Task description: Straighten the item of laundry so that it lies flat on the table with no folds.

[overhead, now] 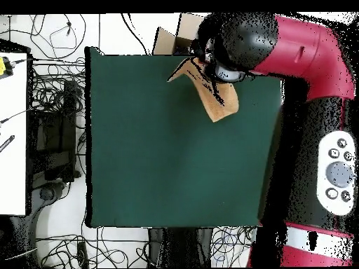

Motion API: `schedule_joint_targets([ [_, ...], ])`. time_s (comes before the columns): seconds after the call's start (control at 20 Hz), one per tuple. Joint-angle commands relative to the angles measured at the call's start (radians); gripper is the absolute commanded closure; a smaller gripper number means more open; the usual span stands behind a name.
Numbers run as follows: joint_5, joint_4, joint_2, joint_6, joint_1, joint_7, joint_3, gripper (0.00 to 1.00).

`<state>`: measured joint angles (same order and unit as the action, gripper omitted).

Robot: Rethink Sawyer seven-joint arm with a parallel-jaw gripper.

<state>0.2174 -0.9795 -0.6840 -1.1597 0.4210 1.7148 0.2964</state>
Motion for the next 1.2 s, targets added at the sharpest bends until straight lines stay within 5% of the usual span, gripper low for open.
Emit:
schedule_joint_targets([
  [0.05,-0.042,-0.179,-0.030,-0.007,-0.041,0.190,-0.042,1.00],
  [1.2,-0.083,-0.237,-0.037,0.007,-0.076,0.211,-0.065,1.00],
])
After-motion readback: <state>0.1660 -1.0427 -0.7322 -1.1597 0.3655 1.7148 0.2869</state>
